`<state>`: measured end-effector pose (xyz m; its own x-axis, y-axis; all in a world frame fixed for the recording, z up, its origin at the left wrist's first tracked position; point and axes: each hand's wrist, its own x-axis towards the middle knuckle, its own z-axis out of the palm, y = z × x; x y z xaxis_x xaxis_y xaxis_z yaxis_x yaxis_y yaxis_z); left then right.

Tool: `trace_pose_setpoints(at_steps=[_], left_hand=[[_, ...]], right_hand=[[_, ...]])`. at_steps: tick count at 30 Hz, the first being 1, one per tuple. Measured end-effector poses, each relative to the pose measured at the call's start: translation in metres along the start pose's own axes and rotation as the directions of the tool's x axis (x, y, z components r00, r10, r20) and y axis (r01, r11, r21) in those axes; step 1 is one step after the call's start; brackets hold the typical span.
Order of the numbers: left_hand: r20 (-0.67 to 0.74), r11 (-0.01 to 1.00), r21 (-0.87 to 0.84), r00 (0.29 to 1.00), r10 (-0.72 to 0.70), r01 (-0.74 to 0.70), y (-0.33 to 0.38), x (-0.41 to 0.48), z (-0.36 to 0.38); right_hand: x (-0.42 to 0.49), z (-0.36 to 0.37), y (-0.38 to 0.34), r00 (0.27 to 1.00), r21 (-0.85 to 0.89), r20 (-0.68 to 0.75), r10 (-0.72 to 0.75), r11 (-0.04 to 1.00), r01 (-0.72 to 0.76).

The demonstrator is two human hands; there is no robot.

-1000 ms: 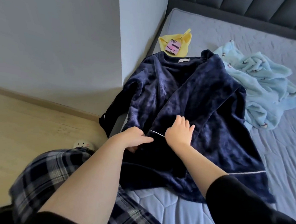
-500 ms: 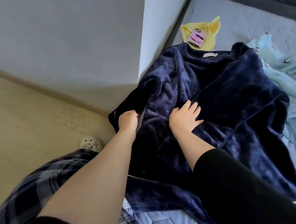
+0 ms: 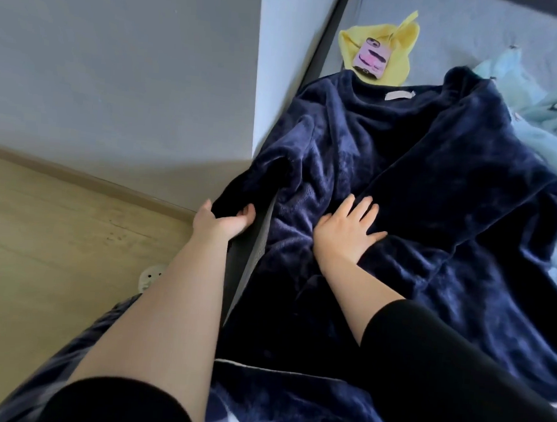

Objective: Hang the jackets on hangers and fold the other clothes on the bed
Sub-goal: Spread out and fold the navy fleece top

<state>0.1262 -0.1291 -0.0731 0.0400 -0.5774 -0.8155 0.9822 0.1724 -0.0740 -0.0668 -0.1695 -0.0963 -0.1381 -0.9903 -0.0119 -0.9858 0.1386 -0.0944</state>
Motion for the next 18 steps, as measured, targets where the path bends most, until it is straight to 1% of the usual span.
trace_pose_setpoints(at_steps=[2, 4, 6, 7, 10, 11, 13, 14, 15, 16, 17, 18], left_hand=[[-0.024, 0.999, 0.032, 0.999, -0.028, 0.028, 0.003, 0.002, 0.005], [-0.038, 0.995, 0.095, 0.999, -0.001, 0.005, 0.005, 0.001, 0.011], [-0.035, 0.984, 0.155, 0.995, 0.091, -0.084, 0.008, -0.002, 0.018], [-0.021, 0.979, 0.15, 0.989, 0.143, -0.138, 0.009, -0.005, 0.02], [0.039, 0.964, -0.001, 0.963, 0.267, -0.267, 0.008, -0.02, 0.026], [0.053, 0.947, -0.014, 0.946, 0.32, -0.32, 0.007, -0.027, 0.029], [0.038, 0.874, 0.098, 0.879, 0.475, -0.476, 0.004, -0.044, 0.04], [0.043, 0.802, 0.2, 0.822, 0.567, -0.564, 0.002, -0.051, 0.047], [0.071, 0.685, 0.345, 0.745, 0.663, -0.642, -0.004, -0.059, 0.054], [0.147, 0.501, 0.506, 0.642, 0.752, -0.702, -0.014, -0.068, 0.06], [0.292, 0.261, 0.597, 0.509, 0.81, -0.758, -0.027, -0.076, 0.065], [0.497, -0.021, 0.593, 0.346, 0.796, -0.805, -0.041, -0.085, 0.065]], right_hand=[[-0.001, 0.001, 0.0, 1.0, -0.023, 0.014, -0.008, 1.0, 0.009], [0.001, 0.002, 0.0, 0.999, -0.047, 0.033, -0.024, 0.999, 0.026], [0.005, 0.003, 0.0, 0.997, -0.062, 0.071, -0.032, 0.997, 0.036], [0.007, 0.003, 0.0, 0.995, -0.072, 0.092, -0.032, 0.997, 0.039], [0.012, 0.002, 0.001, 0.99, -0.079, 0.136, -0.043, 0.995, 0.054], [0.013, 0.001, 0.002, 0.986, -0.065, 0.159, -0.044, 0.996, 0.055], [0.016, -0.005, 0.004, 0.977, -0.014, 0.212, -0.035, 0.999, 0.039], [0.017, -0.009, 0.006, 0.971, 0.019, 0.235, -0.047, 0.999, 0.044], [0.019, -0.015, 0.01, 0.964, 0.076, 0.258, -0.059, 0.996, 0.041], [0.02, -0.02, 0.013, 0.957, 0.152, 0.279, -0.074, 0.988, 0.032], [0.021, -0.03, 0.019, 0.95, 0.244, 0.295, -0.098, 0.97, 0.025], [0.024, -0.041, 0.025, 0.939, 0.363, 0.322, -0.124, 0.932, -0.001]])
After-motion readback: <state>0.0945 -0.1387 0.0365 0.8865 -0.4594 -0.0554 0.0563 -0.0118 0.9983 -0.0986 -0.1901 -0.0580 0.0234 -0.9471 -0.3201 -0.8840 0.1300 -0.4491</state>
